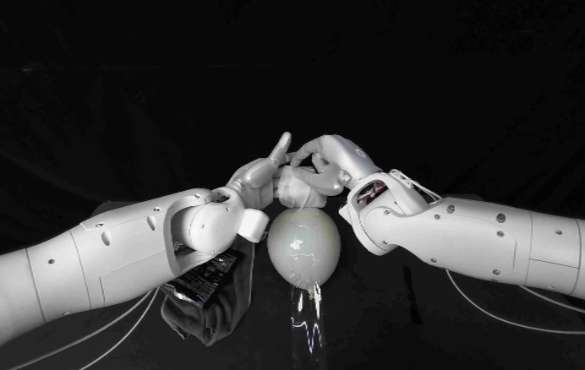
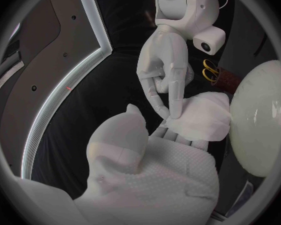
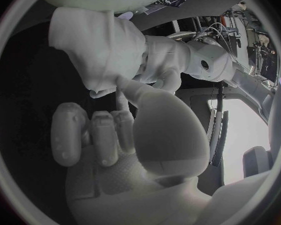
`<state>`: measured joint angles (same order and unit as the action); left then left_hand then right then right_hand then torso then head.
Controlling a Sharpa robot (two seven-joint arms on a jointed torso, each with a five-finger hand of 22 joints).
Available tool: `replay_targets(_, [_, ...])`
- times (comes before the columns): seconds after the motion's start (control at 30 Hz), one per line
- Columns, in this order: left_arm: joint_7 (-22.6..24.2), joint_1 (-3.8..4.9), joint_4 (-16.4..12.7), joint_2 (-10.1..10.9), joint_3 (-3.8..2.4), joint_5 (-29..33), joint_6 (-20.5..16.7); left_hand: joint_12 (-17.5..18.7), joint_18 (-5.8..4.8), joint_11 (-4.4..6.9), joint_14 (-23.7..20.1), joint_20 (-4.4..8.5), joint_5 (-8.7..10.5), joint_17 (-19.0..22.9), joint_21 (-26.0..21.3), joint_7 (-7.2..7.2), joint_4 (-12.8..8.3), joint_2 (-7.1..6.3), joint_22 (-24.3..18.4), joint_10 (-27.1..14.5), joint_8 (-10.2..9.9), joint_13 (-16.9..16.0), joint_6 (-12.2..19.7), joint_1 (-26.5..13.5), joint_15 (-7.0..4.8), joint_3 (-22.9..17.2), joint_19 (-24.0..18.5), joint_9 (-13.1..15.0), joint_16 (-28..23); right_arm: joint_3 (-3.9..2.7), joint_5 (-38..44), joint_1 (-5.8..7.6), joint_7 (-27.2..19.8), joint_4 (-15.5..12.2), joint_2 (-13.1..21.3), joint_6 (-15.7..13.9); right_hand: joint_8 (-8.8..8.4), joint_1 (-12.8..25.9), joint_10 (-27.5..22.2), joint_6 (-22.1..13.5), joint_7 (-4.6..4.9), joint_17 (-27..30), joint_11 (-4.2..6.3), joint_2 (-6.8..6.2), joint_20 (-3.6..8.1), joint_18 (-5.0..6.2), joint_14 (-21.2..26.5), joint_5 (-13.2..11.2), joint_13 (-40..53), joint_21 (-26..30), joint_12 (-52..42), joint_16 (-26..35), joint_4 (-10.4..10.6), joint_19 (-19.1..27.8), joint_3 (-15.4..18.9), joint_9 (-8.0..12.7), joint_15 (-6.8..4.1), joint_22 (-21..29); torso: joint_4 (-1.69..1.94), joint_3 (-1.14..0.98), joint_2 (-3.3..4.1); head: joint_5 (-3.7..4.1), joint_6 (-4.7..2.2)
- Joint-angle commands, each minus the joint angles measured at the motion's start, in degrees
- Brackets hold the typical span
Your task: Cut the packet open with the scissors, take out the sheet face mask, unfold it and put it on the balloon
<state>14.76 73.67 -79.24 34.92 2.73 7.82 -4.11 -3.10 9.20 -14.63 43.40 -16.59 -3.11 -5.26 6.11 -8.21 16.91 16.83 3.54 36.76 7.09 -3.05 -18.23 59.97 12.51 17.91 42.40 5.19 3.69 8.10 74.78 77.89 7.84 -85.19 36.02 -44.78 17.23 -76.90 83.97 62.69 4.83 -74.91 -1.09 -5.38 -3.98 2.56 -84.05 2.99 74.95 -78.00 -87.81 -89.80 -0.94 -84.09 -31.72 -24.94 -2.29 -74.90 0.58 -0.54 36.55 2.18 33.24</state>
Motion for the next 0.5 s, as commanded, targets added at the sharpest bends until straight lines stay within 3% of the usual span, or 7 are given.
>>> replay_targets(0.03, [-0.28, 0.06, -0.25, 0.09, -0.06, 0.87, 3.12, 0.17, -0.27, -0.06, -0.25, -0.11, 0.18, 0.07, 0.36, -9.07, -0.02, 0.05, -0.02, -0.4, 3.07, 0.06, -6.73, 0.71, 0.03, -0.62, 0.13, 1.68, -0.01, -0.05, 0.46, 0.04, -0.19, 0.15, 0.22, -0.59, 0.46, 0.06, 5.23, -0.52, 0.09, -15.09, 0.55, 0.9, 0.42, 0.01, -5.95, -0.22, 13.94, -0.29, -0.4, -0.2, 0.06, -0.36, -0.39, -0.23, -0.52, -11.71, 0.02, 0.0, -0.02, 0.03, 0.02])
replay_targets(0.17, [-0.82, 0.06, -0.3, 0.27, -0.05, 1.1, 3.95, 0.11, -0.2, -0.05, 0.05, -0.1, 0.17, 0.04, 0.47, -9.07, -0.03, 0.08, 0.01, -0.1, 3.92, 0.02, -8.77, 1.02, -0.01, -1.06, 0.48, 2.12, 0.07, -0.05, 0.33, 0.04, -0.04, 0.19, 0.33, -0.53, 0.52, 0.06, 5.24, -0.55, 0.07, -15.09, 0.56, 0.92, 0.44, 0.02, -5.95, -0.22, 13.94, -0.26, -0.41, -0.2, 0.04, -0.35, -0.45, -0.28, -0.53, -11.71, -0.02, 0.01, 0.0, 0.1, -0.03])
replay_targets(0.5, [-2.49, 0.06, -0.6, 0.81, -0.03, 3.44, 5.76, 0.12, 0.33, 0.03, 2.13, -0.09, 0.13, -0.26, 1.57, -9.07, -0.16, 0.06, 0.35, 0.15, 3.9, 0.02, -9.36, 3.44, -0.28, -3.1, 4.58, 2.01, 0.49, -0.05, 0.22, 0.04, 0.06, 0.32, 0.55, -0.68, 0.74, 0.07, 5.26, -0.63, 0.04, -15.09, 0.6, 1.04, 0.49, -0.01, -5.95, -0.22, 13.97, -0.38, -0.45, -0.2, -0.02, -0.4, -0.67, -0.48, -0.58, -11.74, -0.01, 0.02, 0.02, 0.21, -0.05])
